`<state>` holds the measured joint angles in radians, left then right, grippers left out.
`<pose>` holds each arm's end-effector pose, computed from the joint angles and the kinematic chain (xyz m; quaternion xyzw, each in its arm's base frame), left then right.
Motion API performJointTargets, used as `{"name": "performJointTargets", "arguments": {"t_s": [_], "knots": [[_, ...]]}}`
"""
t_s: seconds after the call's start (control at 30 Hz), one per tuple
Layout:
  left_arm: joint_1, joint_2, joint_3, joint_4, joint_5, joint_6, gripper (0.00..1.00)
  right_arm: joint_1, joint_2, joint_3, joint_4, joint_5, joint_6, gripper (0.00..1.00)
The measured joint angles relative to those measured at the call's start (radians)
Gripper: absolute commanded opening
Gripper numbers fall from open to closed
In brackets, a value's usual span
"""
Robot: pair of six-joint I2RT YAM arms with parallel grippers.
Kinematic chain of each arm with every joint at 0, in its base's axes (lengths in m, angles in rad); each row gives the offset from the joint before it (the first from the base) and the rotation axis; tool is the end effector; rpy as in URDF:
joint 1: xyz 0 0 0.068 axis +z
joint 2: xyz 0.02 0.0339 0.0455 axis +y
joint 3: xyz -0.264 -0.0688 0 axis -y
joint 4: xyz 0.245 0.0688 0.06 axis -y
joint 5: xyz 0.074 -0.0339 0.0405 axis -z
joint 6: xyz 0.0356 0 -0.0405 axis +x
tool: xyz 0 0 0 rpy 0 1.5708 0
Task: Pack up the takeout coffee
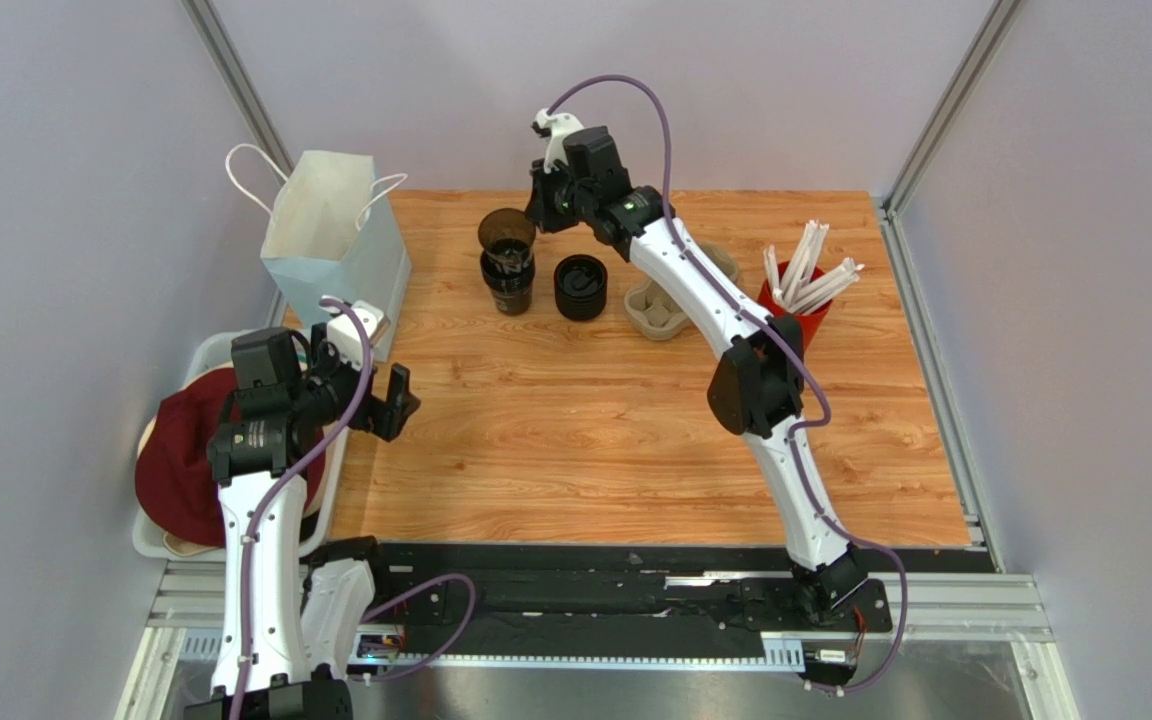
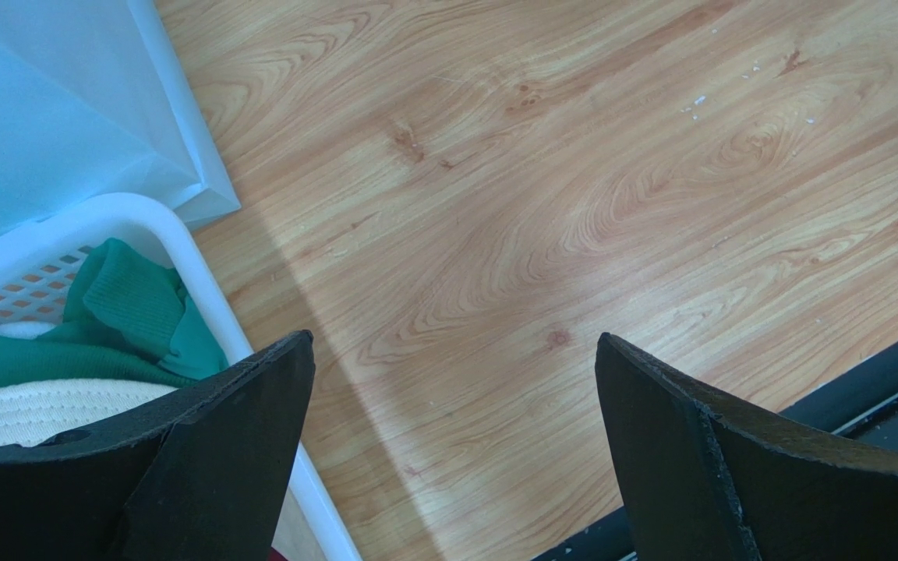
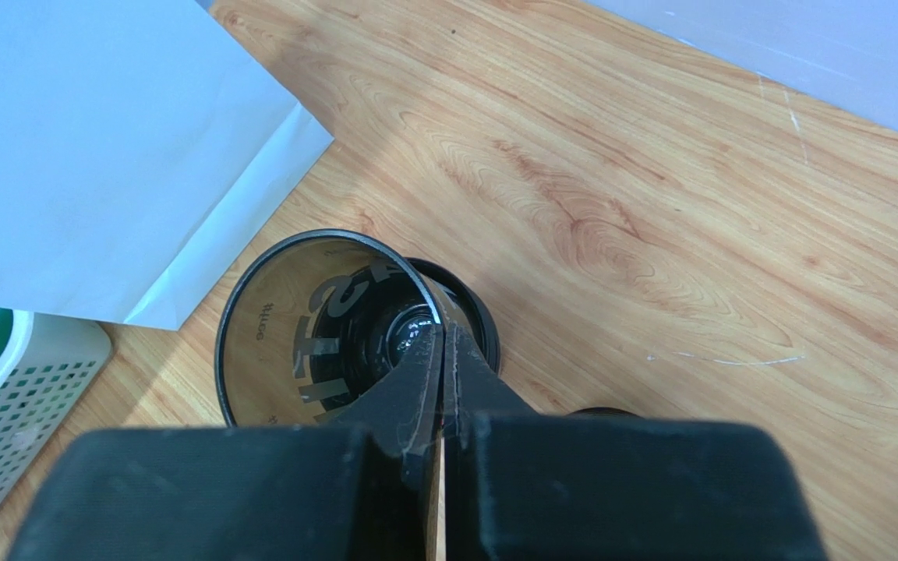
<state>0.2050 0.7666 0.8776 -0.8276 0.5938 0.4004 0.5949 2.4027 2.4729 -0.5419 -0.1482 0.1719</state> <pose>0.1458 0.0100 0.3154 0.2055 0.8544 -0.1361 0.4575 0.4547 0.3141 0.3187 -0.2163 0.8234 0.2534 0.4594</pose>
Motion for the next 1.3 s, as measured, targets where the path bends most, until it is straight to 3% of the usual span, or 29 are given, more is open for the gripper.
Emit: {"name": "performJointTargets", "arguments": {"t_s": [0.17, 0.43, 0.57, 0.83, 1.3], "knots": [[0.0, 0.081, 0.051, 0.001, 0.0, -0.012, 0.99, -0.004, -0.011, 0.0, 0.0, -0.007, 0.007, 0.0], [0.0, 0.302, 0.369, 0.014, 0.067, -0.105, 0.99, -0.003, -0.018, 0.0, 0.0, -0.019, 0.016, 0.0], [-0.015, 0.317, 0.391, 0.055, 0.078, -0.163, 0.99, -0.003, -0.018, 0.0, 0.0, -0.021, 0.016, 0.0], [-0.189, 0.399, 0.416, 0.149, -0.083, -0.262, 0.99, -0.003, -0.018, 0.0, 0.0, -0.027, 0.018, 0.0], [-0.394, 0.792, 0.74, 0.2, -0.351, -0.334, 0.94, -0.002, -0.018, 0.0, -0.003, -0.028, 0.023, 0.0]]}}
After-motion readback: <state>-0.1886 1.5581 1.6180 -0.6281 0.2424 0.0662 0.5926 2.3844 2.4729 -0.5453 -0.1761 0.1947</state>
